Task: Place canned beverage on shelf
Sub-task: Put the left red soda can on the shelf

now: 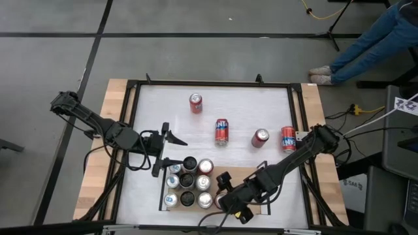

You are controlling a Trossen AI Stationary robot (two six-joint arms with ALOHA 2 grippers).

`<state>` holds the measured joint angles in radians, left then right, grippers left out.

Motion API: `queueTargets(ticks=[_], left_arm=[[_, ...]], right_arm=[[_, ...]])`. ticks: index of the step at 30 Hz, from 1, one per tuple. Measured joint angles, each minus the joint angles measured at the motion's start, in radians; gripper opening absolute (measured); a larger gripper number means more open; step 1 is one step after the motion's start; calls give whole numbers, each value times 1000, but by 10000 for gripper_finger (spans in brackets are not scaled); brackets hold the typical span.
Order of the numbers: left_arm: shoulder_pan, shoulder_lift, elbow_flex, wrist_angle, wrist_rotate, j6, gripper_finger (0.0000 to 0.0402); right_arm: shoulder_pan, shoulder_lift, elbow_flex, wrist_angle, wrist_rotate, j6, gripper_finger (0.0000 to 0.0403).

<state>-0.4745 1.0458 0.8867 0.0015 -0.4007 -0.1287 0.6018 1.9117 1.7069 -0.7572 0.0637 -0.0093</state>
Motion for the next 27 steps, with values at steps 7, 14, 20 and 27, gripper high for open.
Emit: queueTargets(ticks=[7,14,20,27], left_arm=[[0,0,0,-1,0,0,293],[0,0,0,-1,0,0,293],[0,0,0,-1,0,0,293],[0,0,0,-1,0,0,293]], right_arm=[[0,31,0,-3,15,0,347],[0,36,0,-2,38,10,345],[0,36,0,-6,50,112,304],[1,36,0,-9,65,236,291]])
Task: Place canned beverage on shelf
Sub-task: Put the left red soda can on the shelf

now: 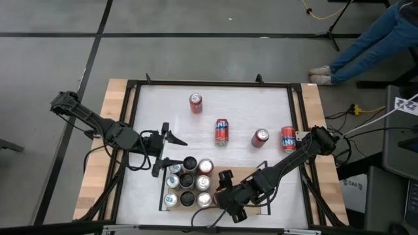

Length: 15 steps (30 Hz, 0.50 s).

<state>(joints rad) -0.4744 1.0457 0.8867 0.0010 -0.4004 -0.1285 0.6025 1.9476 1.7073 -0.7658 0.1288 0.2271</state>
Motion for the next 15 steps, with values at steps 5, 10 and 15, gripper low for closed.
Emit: queueTargets(ticks=[5,10,15], left_arm=[[0,0,0,0,0,0,293],[0,0,0,0,0,0,293],[0,0,0,0,0,0,293]], right_arm=[[0,0,0,-2,23,107,314],[0,0,0,-3,25,175,316],[0,0,0,-3,23,195,318]])
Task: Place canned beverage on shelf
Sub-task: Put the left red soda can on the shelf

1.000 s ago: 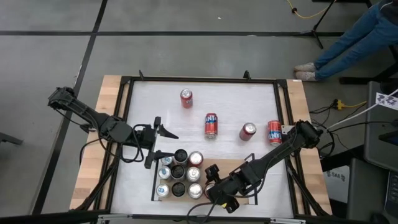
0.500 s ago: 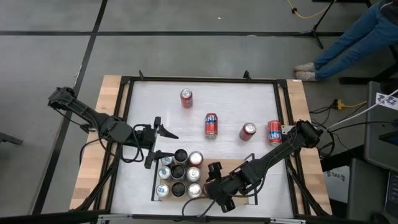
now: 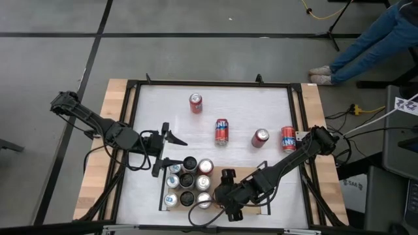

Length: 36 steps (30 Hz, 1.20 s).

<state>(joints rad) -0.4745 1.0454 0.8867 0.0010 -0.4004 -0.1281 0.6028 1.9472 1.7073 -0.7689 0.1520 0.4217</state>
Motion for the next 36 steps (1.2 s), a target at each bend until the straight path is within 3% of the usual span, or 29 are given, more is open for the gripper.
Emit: queueTargets(ticks=[36], left_arm=[[0,0,0,0,0,7,293]], right_arm=[[-1,-1,0,2,-13,-38,319]])
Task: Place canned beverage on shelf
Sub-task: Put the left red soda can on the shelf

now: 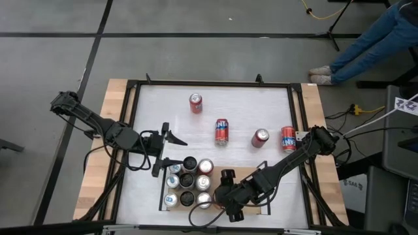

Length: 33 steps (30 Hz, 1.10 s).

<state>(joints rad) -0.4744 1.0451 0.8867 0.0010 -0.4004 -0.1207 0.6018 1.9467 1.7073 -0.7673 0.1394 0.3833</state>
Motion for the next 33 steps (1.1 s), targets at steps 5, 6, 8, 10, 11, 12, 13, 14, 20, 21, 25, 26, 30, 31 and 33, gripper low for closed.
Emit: queueTargets(ticks=[5,6,8,10,11,12,13,14,20,21,25,26,30,31,33], left_arm=[[0,0,0,0,0,0,293],[0,0,0,0,0,0,293],[0,0,0,0,0,0,293],[0,0,0,0,0,0,293],[0,0,0,0,0,0,293],[0,0,0,0,0,0,293],[0,0,0,0,0,0,293],[0,0,0,0,0,0,293],[0,0,0,0,0,0,293],[0,0,0,0,0,0,293],[0,0,0,0,0,0,293],[0,0,0,0,0,0,293],[0,0,0,0,0,0,293],[0,0,0,0,0,0,293],[0,0,0,0,0,0,293]], right_arm=[[0,0,0,0,0,0,319],[0,0,0,0,0,0,319],[0,0,0,0,0,0,319],[0,0,0,0,0,0,319],[0,0,0,0,0,0,319],[0,0,0,0,0,0,319],[0,0,0,0,0,0,319],[0,0,0,-1,0,0,319],[0,0,0,-1,0,0,327],[0,0,0,-1,-1,0,332],[0,0,-2,-9,-8,1,366],[0,0,-2,-10,-8,1,374],[0,0,-2,-14,-4,1,397],[0,0,-2,-14,-3,1,398],[0,0,-2,-12,-3,1,395]])
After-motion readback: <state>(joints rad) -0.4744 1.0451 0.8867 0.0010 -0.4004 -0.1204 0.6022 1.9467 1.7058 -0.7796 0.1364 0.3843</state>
